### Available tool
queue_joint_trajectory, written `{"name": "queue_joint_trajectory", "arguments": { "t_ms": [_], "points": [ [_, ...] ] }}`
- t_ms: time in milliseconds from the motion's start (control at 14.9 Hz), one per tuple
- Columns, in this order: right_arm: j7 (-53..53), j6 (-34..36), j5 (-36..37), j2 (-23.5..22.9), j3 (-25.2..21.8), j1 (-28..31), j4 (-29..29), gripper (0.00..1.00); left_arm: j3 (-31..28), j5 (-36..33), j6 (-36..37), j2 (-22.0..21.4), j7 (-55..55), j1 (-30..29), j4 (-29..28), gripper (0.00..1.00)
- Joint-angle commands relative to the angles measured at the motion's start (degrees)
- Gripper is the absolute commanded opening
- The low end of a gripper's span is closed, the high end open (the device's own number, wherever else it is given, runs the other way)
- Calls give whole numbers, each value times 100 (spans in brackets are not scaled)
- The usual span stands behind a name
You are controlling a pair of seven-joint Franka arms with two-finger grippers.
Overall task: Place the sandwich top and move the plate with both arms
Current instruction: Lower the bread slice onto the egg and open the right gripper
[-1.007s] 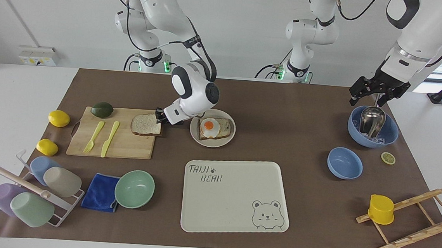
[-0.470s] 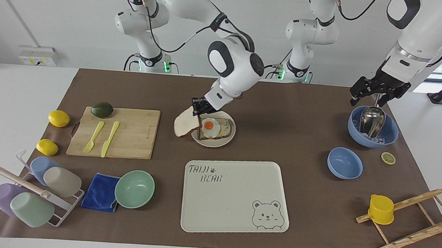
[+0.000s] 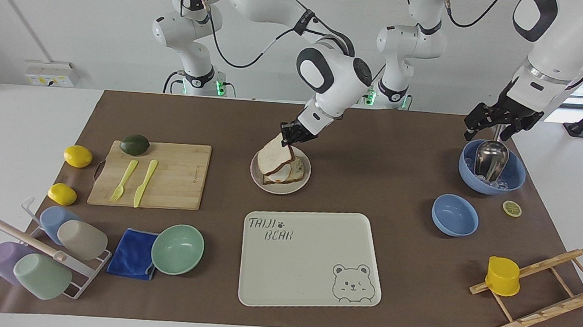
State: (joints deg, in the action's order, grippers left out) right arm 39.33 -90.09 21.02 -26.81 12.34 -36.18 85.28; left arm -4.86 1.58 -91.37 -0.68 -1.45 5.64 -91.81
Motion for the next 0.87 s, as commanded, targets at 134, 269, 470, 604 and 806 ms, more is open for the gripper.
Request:
{"name": "queue_joint_trajectory", "arguments": {
  "t_ms": [134,269,470,604,806],
  "points": [
    [83,-158,-124,-97,40,190,-20,0,11,-44,-100,-178,57,-141,-232,100],
    [214,-447,-151,-105,49,182,67,0,11,-44,-100,-178,57,-159,-232,100],
    [566,-807,-607,-97,49,208,155,0,11,-44,-127,-178,40,-159,-232,100],
    [575,-1124,-634,-88,49,295,348,0,11,-44,-135,-186,31,-168,-267,100],
    [540,-1213,-739,-79,49,410,419,0,3,-44,-188,-239,31,-168,-381,100]
  ]
}}
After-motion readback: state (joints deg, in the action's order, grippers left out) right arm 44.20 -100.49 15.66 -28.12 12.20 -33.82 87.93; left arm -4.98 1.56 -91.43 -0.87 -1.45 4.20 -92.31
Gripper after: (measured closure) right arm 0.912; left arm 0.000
